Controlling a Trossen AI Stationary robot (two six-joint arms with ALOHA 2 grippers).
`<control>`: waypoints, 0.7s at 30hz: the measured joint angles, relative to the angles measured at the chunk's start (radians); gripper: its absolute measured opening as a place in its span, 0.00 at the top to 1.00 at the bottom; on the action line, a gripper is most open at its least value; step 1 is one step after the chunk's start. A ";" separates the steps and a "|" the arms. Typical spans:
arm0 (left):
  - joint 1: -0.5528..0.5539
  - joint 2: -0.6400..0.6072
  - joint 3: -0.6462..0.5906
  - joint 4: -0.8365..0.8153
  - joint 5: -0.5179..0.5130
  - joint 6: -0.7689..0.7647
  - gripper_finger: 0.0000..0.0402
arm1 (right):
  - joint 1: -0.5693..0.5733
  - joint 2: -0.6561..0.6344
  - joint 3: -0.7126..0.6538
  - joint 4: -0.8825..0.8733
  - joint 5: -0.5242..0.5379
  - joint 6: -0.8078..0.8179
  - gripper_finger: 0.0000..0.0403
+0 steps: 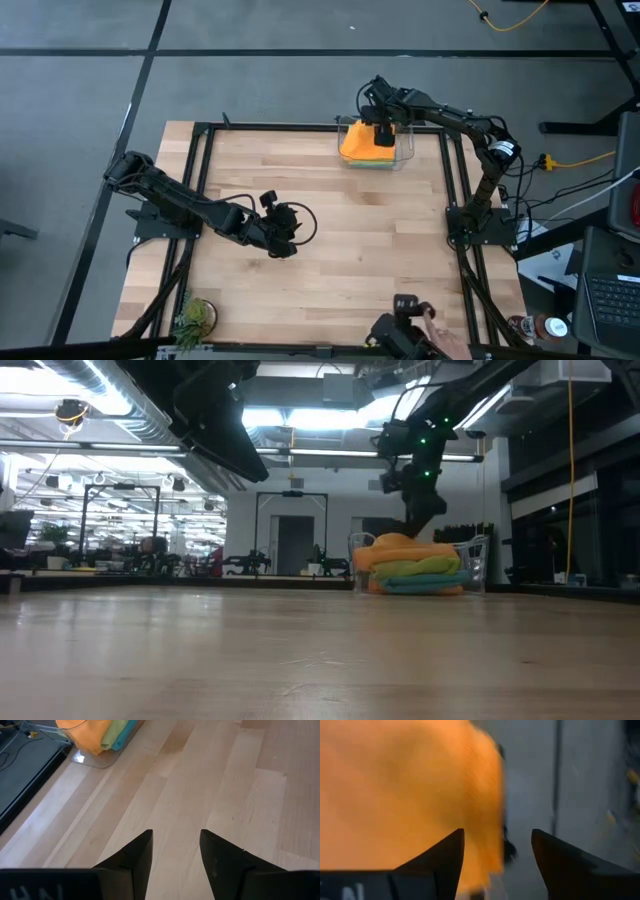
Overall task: Fold microfiber towels
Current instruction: Return to Home Position
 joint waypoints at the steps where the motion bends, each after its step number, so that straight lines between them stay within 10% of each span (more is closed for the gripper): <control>1: 0.000 0.000 0.000 0.000 0.000 0.000 0.61 | 0.000 0.000 0.001 0.000 0.056 0.014 0.42; 6: 0.000 0.000 0.000 0.000 0.000 0.000 0.61 | -0.001 -0.003 0.001 -0.012 0.129 0.092 0.44; 15: 0.000 0.000 0.000 0.000 0.000 0.001 0.61 | 0.007 -0.045 -0.019 0.110 -0.350 0.390 0.44; 21: 0.000 0.000 -0.019 0.001 0.000 0.001 0.61 | 0.014 -0.045 -0.260 0.515 -0.374 0.518 0.44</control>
